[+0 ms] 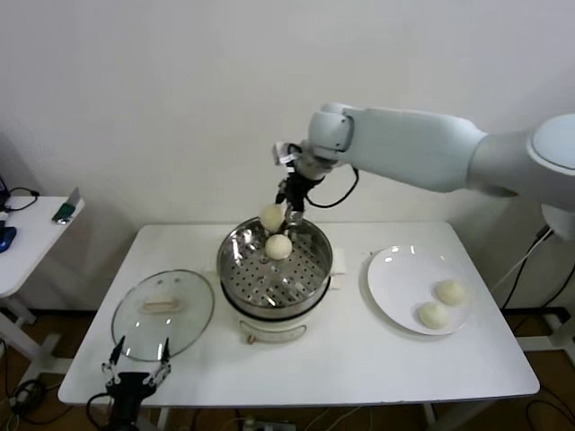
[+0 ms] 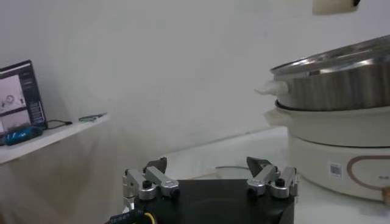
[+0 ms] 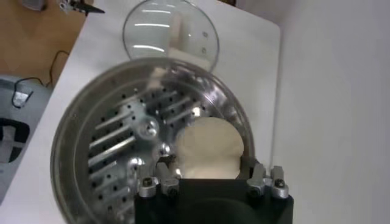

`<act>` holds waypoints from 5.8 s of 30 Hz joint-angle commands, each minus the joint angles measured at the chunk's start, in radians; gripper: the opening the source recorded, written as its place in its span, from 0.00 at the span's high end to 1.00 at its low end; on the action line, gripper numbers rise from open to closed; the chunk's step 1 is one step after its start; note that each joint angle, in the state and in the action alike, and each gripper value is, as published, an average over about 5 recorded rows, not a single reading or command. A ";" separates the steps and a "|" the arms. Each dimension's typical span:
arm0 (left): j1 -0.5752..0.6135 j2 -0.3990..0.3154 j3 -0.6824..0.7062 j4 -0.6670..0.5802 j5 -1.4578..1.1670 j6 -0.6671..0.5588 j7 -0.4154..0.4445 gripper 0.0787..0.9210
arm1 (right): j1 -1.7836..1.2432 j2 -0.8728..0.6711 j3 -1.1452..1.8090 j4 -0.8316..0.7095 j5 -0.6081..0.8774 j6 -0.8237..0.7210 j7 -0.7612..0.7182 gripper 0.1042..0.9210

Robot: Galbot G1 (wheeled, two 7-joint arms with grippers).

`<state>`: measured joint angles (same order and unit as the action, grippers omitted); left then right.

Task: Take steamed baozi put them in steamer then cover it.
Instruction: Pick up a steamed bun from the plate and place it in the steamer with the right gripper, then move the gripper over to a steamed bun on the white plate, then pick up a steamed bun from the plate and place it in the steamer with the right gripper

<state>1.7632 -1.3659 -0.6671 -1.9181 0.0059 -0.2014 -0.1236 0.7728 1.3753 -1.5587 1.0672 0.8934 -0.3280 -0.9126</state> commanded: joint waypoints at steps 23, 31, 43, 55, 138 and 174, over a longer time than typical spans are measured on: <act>-0.001 0.026 -0.019 0.012 -0.027 0.005 -0.028 0.12 | -0.181 0.188 -0.085 -0.133 -0.016 -0.008 0.016 0.27; -0.011 0.022 -0.018 0.018 -0.026 0.012 -0.028 0.12 | -0.158 0.163 -0.068 -0.123 -0.022 -0.007 -0.001 0.12; -0.025 0.006 -0.015 -0.006 -0.048 0.041 -0.023 0.12 | 0.092 -0.160 -0.082 0.118 -0.016 0.008 -0.076 0.12; -0.030 0.017 -0.018 -0.008 -0.058 0.028 0.001 0.12 | 0.109 -0.674 -0.139 0.384 -0.321 0.026 -0.096 0.12; -0.047 -0.037 -0.051 0.034 0.018 0.066 -0.002 0.12 | 0.026 -0.423 0.018 0.055 -0.696 0.582 -0.325 0.32; -0.015 -0.020 -0.083 0.064 -0.013 0.030 -0.004 0.12 | -0.230 0.070 0.202 0.189 -0.971 0.847 -0.335 0.30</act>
<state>1.7473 -1.3889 -0.7485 -1.8615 -0.0036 -0.1677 -0.1277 0.6305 1.3567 -1.3700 1.2583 -0.0342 0.4895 -1.2464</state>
